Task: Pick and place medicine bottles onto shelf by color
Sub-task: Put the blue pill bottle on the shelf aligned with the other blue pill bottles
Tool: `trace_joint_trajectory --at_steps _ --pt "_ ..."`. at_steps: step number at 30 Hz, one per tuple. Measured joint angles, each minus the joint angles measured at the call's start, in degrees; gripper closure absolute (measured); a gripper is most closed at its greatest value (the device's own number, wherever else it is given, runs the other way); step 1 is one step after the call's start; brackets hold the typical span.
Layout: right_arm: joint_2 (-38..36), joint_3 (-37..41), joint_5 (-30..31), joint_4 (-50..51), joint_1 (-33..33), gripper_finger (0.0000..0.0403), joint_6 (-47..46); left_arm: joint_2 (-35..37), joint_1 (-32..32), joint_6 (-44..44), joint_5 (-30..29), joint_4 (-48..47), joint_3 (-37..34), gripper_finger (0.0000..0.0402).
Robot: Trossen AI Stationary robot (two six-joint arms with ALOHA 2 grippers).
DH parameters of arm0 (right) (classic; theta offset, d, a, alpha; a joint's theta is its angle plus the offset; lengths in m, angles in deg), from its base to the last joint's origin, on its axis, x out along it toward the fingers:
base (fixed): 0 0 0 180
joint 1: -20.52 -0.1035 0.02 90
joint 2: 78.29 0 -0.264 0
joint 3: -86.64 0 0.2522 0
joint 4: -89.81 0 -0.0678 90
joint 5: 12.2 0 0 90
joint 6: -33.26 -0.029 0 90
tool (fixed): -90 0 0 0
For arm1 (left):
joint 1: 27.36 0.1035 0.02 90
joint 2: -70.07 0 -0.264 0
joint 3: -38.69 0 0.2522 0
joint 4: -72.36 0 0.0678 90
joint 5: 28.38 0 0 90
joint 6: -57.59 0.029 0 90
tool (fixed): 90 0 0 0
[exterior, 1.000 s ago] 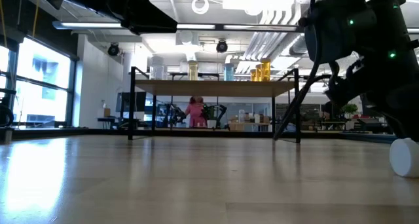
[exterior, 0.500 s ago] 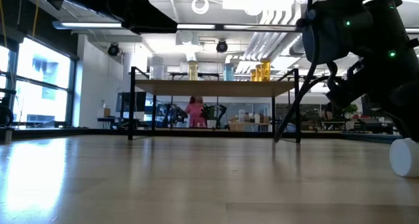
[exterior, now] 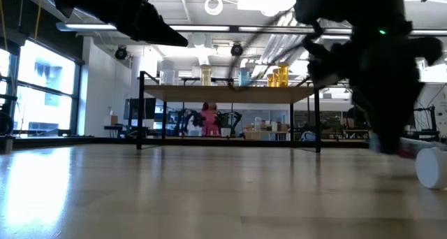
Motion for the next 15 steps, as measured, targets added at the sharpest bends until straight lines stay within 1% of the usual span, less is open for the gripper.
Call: trace_joint_trajectory --at_steps 4,7,11,15 --pt "0.0 -2.8 1.8 -6.6 1.0 0.0318 2.5 0.0 0.0 3.3 0.2 -1.0 0.0 0.019" --pt "0.0 -4.8 3.5 -10.3 2.0 0.0318 5.3 0.0 0.0 4.6 0.1 -4.4 0.0 0.019" --pt "0.0 -7.6 5.6 -14.1 3.5 0.0318 10.4 0.0 0.0 4.9 0.1 -9.6 0.0 0.019" --pt "0.0 -10.4 6.0 -17.2 5.7 0.0318 16.2 0.0 -0.1 4.9 0.1 -11.6 0.0 0.019"
